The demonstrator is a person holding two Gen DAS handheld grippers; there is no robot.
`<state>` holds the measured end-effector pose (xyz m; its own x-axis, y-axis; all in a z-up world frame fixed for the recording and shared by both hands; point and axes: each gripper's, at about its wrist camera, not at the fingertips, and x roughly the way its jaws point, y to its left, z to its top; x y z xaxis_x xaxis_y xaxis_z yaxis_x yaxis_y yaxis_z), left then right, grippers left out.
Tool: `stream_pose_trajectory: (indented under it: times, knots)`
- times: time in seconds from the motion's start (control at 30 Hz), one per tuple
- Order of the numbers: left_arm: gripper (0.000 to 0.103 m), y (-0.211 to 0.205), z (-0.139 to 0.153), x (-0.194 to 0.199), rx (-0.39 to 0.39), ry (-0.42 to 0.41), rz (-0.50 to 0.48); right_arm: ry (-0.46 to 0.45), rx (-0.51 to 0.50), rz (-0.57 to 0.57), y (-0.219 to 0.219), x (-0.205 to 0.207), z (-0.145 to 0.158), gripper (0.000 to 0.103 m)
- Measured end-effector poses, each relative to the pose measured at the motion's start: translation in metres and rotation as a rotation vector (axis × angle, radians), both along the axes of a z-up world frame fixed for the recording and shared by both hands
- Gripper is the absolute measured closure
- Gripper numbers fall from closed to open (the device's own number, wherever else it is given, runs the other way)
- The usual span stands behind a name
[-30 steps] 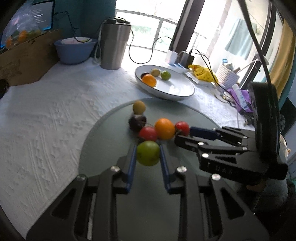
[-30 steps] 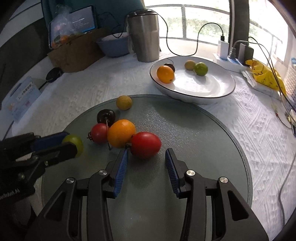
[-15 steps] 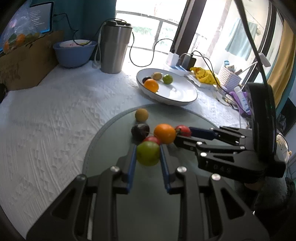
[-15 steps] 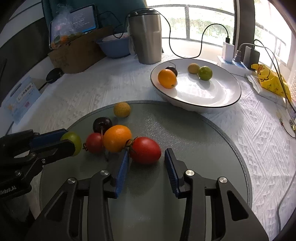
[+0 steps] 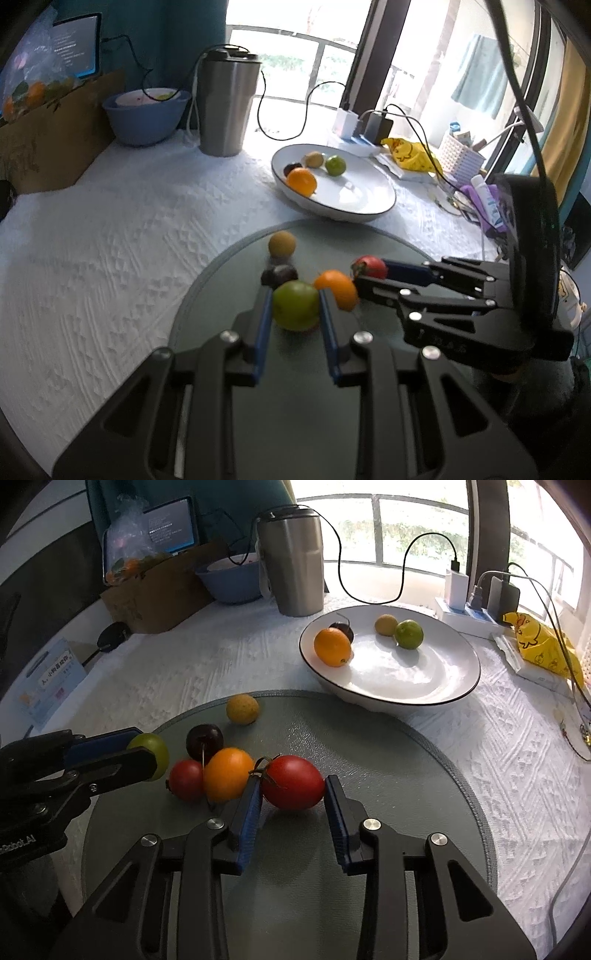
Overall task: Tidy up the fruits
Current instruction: 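Grasp the red tomato with the right tool while the left tool holds the green fruit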
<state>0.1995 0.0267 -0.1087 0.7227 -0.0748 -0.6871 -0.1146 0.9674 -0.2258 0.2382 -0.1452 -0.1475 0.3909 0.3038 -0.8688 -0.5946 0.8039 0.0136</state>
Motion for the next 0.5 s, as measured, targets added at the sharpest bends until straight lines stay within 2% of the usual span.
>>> stream_pose_trajectory:
  times: [0.5]
  knots:
    - [0.077, -0.012, 0.018, 0.031, 0.031, -0.017, -0.039, -0.057, 0.029, -0.045, -0.026, 0.028, 0.025, 0.066]
